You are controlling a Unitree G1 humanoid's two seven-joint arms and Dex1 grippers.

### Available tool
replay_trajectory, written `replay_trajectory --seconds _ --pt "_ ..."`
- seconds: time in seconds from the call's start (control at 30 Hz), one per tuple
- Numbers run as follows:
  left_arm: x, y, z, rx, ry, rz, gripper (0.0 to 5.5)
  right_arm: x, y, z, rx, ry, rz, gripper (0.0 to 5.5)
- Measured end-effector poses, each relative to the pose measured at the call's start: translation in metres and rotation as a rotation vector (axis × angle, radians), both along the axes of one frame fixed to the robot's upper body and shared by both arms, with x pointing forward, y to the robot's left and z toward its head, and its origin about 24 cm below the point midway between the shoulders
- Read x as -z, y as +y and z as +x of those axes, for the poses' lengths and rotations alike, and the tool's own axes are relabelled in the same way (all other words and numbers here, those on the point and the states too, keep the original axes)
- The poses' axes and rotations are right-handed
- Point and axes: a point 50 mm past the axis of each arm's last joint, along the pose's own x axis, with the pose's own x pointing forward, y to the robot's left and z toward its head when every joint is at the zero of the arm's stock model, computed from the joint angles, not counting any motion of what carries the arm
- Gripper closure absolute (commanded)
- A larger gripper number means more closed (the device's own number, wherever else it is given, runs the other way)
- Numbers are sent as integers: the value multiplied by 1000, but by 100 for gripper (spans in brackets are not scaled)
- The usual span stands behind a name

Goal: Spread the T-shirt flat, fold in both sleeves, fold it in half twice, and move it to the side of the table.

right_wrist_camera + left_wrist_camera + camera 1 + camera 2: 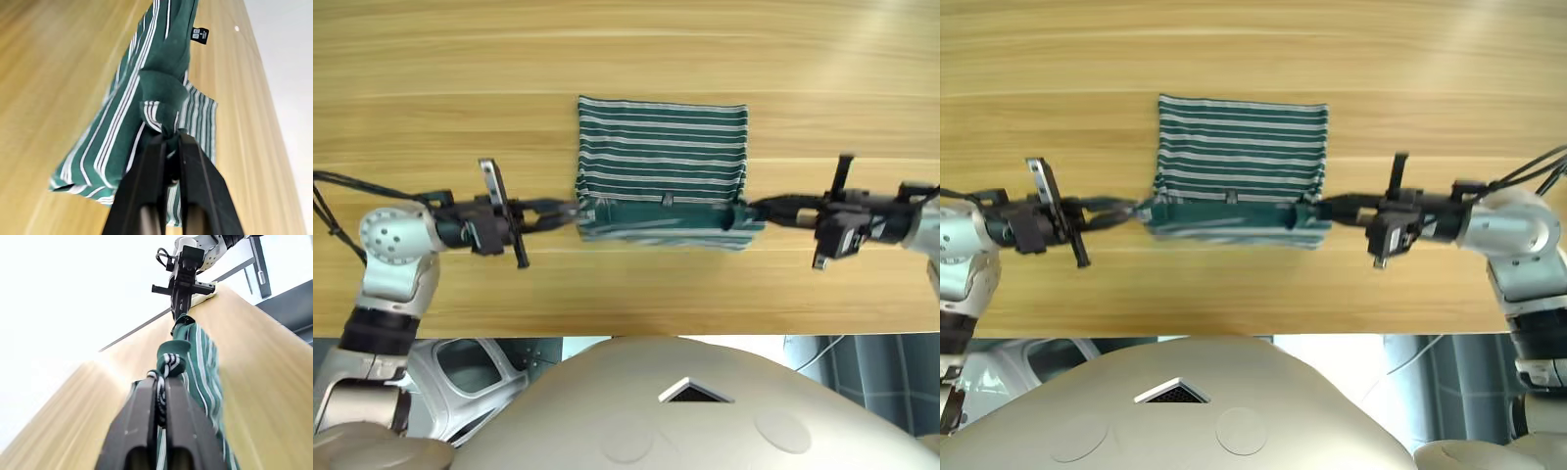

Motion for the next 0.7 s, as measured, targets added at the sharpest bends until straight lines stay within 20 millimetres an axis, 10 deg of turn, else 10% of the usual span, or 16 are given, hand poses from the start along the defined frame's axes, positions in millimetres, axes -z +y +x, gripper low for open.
replay_trajectory --seconds 0.27,0.7 --pt "-14 -7 66 -208 -110 -58 546 -6 10 63 241 -124 106 538" --pt "53 -27 146 -542 161 289 546 50 39 111 445 -121 -95 538"
